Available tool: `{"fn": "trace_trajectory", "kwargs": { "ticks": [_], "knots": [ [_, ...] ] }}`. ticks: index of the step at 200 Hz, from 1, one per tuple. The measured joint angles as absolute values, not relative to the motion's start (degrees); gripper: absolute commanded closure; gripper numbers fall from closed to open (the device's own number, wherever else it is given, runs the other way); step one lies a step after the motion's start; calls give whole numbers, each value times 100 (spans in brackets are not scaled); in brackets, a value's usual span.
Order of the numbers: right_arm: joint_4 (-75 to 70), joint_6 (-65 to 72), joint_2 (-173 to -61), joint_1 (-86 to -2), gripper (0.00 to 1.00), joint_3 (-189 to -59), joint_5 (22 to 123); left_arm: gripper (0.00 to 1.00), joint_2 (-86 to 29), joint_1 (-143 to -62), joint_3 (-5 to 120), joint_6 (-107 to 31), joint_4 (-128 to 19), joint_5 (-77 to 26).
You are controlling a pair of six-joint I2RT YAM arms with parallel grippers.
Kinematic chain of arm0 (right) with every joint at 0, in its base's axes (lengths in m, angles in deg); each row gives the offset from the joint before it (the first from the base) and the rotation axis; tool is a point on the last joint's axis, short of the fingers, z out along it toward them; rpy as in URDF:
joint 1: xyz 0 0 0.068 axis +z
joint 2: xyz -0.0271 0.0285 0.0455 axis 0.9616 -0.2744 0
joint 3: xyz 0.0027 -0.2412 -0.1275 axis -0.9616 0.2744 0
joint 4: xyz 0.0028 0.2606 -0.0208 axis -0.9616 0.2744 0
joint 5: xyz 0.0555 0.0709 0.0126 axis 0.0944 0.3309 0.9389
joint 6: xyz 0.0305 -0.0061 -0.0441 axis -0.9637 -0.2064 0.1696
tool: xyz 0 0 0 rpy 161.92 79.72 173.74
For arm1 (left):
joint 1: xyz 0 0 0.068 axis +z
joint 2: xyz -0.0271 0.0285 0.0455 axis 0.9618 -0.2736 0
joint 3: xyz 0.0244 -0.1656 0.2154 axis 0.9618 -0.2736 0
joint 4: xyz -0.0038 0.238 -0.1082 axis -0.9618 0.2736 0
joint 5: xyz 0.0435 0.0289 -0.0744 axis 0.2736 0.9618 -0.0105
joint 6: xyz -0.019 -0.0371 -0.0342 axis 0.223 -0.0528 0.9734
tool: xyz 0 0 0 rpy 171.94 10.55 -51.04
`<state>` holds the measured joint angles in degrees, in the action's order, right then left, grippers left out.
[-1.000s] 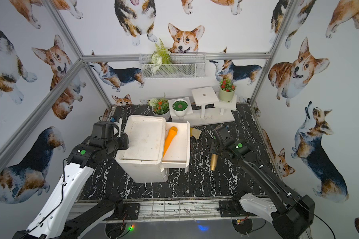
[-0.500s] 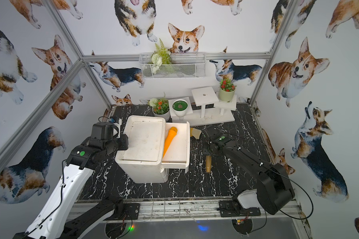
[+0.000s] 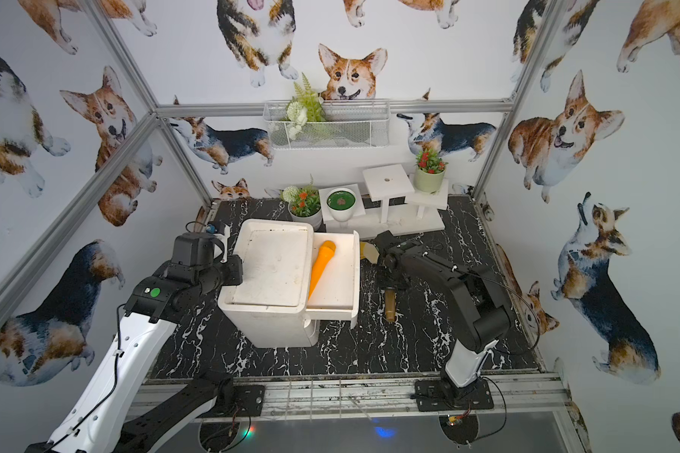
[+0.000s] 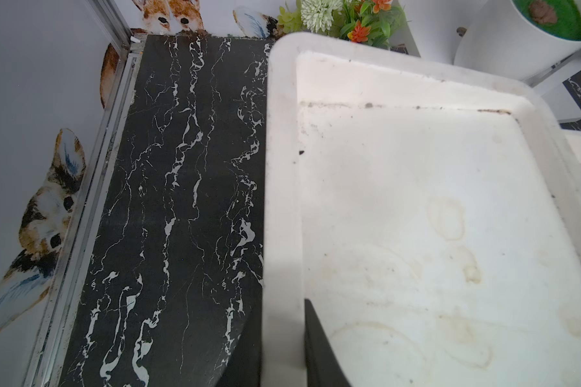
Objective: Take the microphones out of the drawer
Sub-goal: Place the microphone at the center of the board.
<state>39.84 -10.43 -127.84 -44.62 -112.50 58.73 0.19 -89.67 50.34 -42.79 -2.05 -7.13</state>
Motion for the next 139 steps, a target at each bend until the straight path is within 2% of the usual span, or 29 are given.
{"fn": "trace_trajectory", "kwargs": {
  "ticks": [50,139],
  "knots": [
    [4017,-888,-13055,-4482,81,-11261,5814,100,17,-8967,5032,-4271,-209,-713],
    [4021,-800,-13136,-4497,63,-11173,5768,100,28,-8967,5012,-4253,-229,-715]
  ]
}}
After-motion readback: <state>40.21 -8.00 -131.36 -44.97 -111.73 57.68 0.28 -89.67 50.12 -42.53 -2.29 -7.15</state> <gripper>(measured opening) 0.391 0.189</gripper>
